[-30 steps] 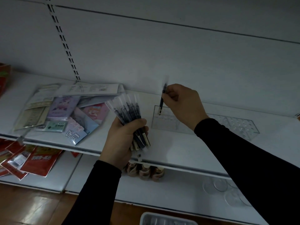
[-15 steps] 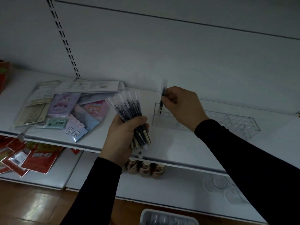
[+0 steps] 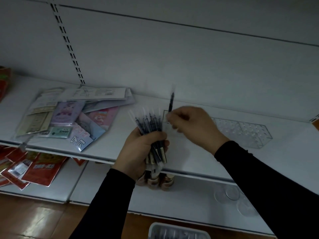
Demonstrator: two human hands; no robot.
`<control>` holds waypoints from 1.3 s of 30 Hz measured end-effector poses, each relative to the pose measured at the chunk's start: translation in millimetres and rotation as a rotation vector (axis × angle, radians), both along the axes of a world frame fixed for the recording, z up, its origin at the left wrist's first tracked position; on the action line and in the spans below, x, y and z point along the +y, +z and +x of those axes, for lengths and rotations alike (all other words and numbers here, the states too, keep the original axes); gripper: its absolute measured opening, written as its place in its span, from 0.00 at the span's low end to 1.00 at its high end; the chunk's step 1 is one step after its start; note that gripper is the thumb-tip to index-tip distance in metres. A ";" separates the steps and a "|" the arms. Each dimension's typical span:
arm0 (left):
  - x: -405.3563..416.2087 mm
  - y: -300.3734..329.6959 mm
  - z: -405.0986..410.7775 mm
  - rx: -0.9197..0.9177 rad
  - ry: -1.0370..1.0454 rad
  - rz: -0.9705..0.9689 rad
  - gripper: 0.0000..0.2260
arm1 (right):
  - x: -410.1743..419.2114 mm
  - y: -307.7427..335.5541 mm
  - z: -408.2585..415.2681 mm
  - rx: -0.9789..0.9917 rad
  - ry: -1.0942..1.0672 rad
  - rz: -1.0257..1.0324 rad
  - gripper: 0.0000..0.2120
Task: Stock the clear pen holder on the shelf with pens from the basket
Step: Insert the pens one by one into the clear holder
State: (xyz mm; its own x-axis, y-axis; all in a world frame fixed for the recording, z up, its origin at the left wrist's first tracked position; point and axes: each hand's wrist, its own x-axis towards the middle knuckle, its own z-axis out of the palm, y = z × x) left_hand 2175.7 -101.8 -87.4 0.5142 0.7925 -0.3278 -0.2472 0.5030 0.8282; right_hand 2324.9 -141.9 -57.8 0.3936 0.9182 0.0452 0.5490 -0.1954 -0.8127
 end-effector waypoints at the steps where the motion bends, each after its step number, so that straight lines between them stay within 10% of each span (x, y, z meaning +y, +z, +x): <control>1: -2.1 0.6 0.4 -0.003 -0.024 0.006 0.06 | -2.4 -1.5 -3.9 0.048 0.060 -0.067 0.06; 16: 2.0 -5.7 -0.7 0.149 0.075 -0.050 0.05 | -0.4 19.7 9.6 0.187 -0.107 0.142 0.05; 39: 10.1 -8.6 -3.8 0.120 0.116 -0.068 0.04 | 27.2 23.2 33.3 -0.294 -0.191 0.273 0.10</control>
